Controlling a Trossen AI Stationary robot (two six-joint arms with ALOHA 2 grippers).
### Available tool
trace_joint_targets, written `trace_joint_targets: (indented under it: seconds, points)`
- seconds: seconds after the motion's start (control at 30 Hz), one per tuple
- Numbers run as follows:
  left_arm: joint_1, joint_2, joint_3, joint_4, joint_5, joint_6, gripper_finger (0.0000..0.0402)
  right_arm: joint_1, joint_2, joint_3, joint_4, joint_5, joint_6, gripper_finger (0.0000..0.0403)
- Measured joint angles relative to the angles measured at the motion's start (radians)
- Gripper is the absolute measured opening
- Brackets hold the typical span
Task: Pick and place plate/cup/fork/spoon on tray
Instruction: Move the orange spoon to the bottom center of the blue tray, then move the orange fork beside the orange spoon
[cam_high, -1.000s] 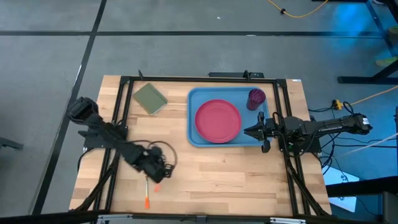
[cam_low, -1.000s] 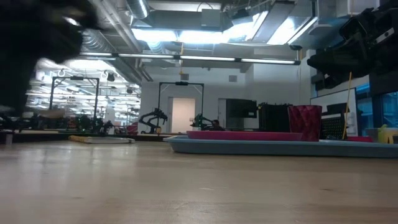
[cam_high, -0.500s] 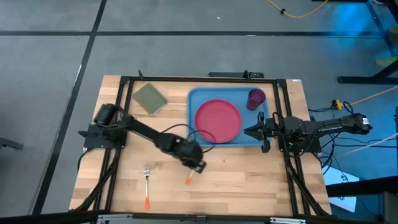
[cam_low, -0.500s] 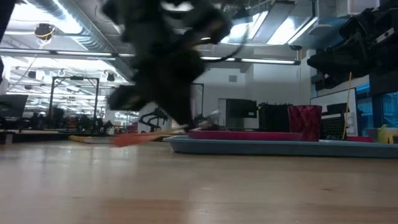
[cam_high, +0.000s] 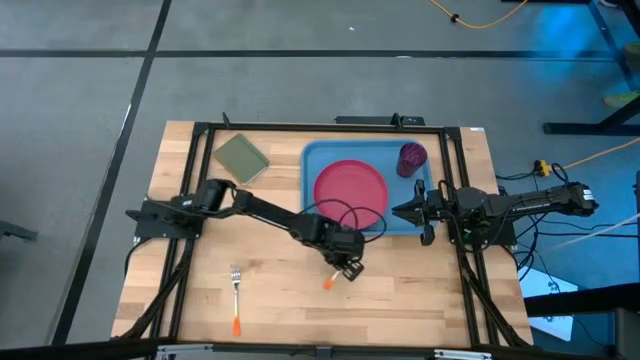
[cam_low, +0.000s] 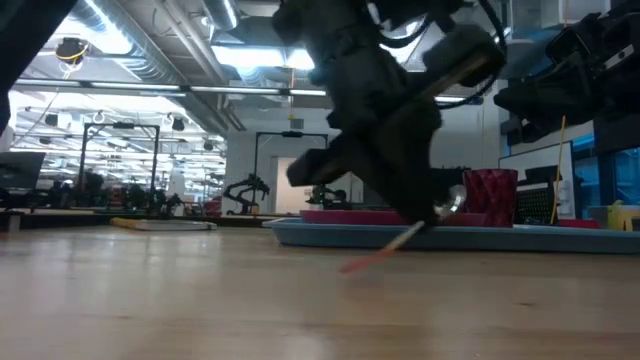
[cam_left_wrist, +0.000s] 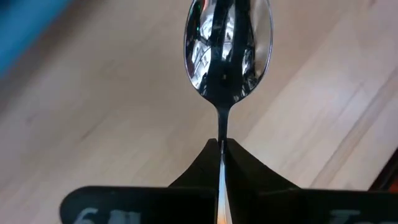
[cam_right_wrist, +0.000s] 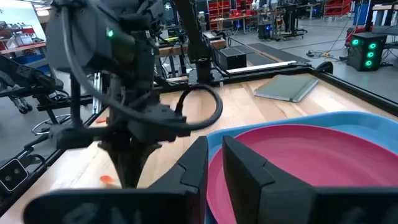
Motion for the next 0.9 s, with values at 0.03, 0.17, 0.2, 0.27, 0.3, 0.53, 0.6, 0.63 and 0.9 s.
trace_joint_targets:
  seconds: [0.03, 0.17, 0.2, 0.27, 0.3, 0.53, 0.6, 0.63, 0.9]
  points:
    - [0.0, 0.011, 0.012, -0.002, 0.0, -0.002, 0.0001, 0.0, 0.0, 0.0, 0.0, 0.0, 0.0, 0.0053]
    - [-0.006, 0.045, 0.026, -0.001, 0.001, -0.007, 0.0008, 0.0, 0.0, 0.0, 0.0, 0.0, 0.0, 0.0053]
    - [-0.008, 0.054, 0.026, -0.002, 0.004, -0.011, 0.0009, 0.0, 0.0, 0.0, 0.0, 0.0, 0.0, 0.0053]
    - [-0.011, 0.06, 0.026, 0.0, 0.005, -0.033, 0.0009, 0.0, 0.0, 0.0, 0.0, 0.0, 0.0, 0.0053]
    - [-0.011, 0.059, 0.026, 0.001, 0.006, -0.033, 0.001, 0.0, 0.0, 0.0, 0.0, 0.0, 0.0, 0.0053]
    - [-0.01, 0.058, 0.026, 0.03, -0.001, -0.033, 0.0015, 0.0, 0.0, 0.0, 0.0, 0.0, 0.0, 0.0053]
    - [-0.01, 0.058, 0.026, 0.039, -0.007, -0.033, 0.0025, 0.0, 0.0, 0.0, 0.0, 0.0, 0.0, 0.0053]
    - [-0.009, 0.058, 0.026, 0.042, -0.012, -0.033, 0.0032, 0.0, 0.0, 0.0, 0.0, 0.0, 0.0, 0.0053]
    - [-0.005, 0.058, 0.026, 0.055, -0.041, -0.023, 0.0094, 0.0, 0.0, 0.0, 0.0, 0.0, 0.0, 0.0053]
